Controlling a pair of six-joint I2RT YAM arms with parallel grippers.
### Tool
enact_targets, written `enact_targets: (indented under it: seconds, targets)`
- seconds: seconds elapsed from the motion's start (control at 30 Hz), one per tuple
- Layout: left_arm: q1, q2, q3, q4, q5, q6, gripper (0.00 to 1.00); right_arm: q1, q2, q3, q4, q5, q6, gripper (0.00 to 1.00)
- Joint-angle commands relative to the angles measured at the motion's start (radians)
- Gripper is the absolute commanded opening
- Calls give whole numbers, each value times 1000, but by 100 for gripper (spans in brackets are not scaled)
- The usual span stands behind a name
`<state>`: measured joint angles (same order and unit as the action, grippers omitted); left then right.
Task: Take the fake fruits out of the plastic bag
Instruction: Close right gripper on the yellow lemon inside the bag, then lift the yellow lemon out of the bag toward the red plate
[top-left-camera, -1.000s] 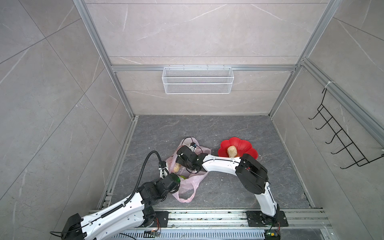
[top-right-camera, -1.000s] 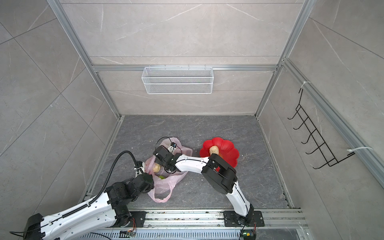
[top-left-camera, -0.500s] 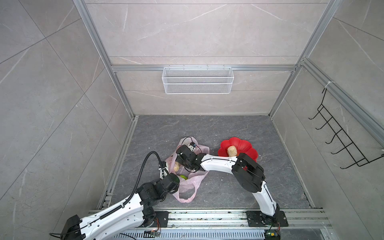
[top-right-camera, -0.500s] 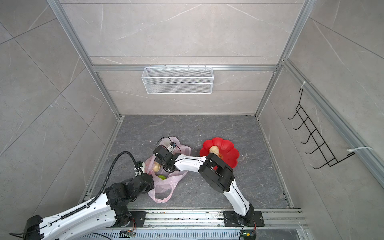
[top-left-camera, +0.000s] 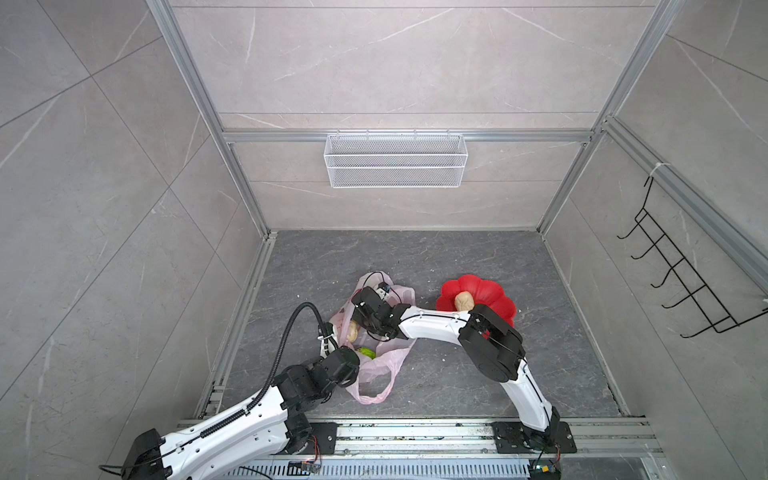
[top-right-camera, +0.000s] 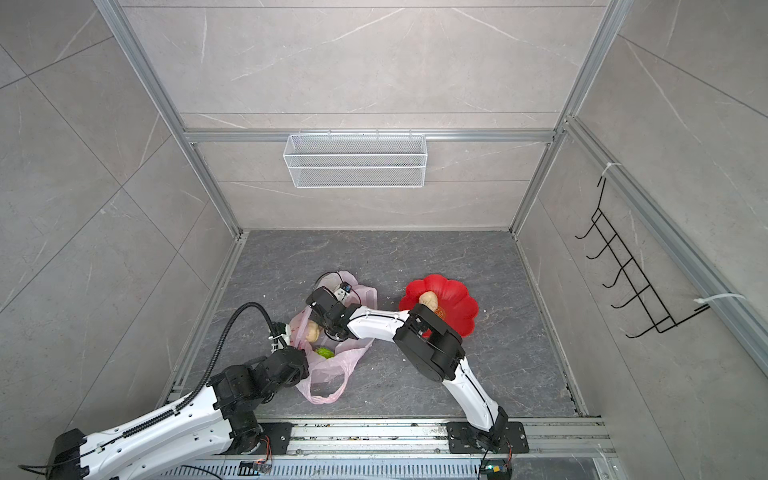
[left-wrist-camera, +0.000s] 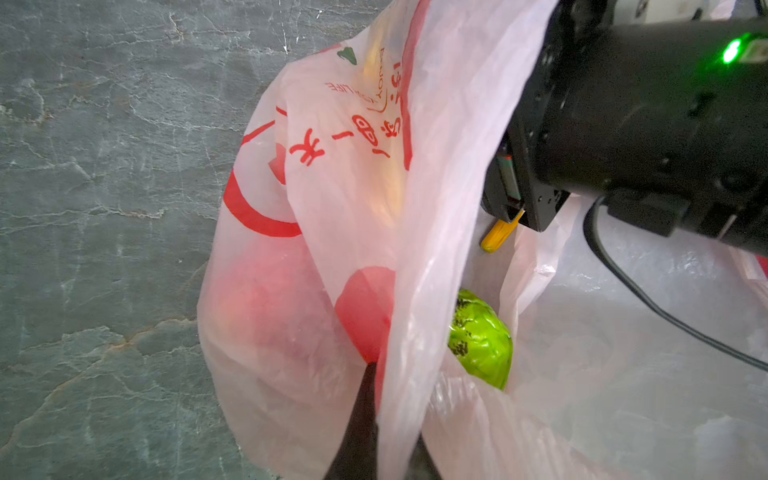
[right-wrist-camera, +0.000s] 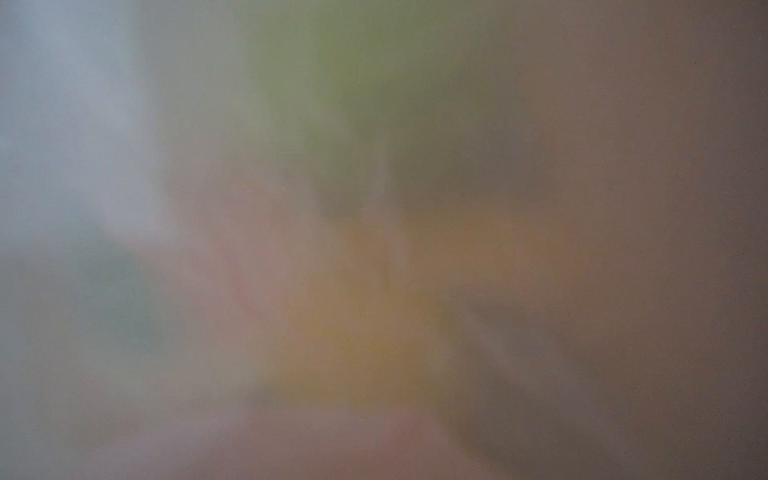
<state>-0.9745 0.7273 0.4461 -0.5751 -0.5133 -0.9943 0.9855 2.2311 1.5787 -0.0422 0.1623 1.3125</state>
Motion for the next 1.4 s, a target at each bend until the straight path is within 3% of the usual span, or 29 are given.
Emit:
enact_targets:
  seconds: [0.0,0.23,0.53,0.87,1.37]
  targets:
    - [3,3,6,0,1,23,0,-16,33,-2,-26,8,6,53]
    - [3,8,19,1,-26,23,0,-19,-32,-55,9,5,-27,39]
    - [5,97,97,44,-121,79,0,-14,-150,-97,-54,-42,-113,36]
    - [5,157,120,155,-139,129,0,-4,-315,-204,-125,-50,-158,36]
    - [5,63,79,100,-163,113,0,-3,-505,-272,-271,-111,-286,36]
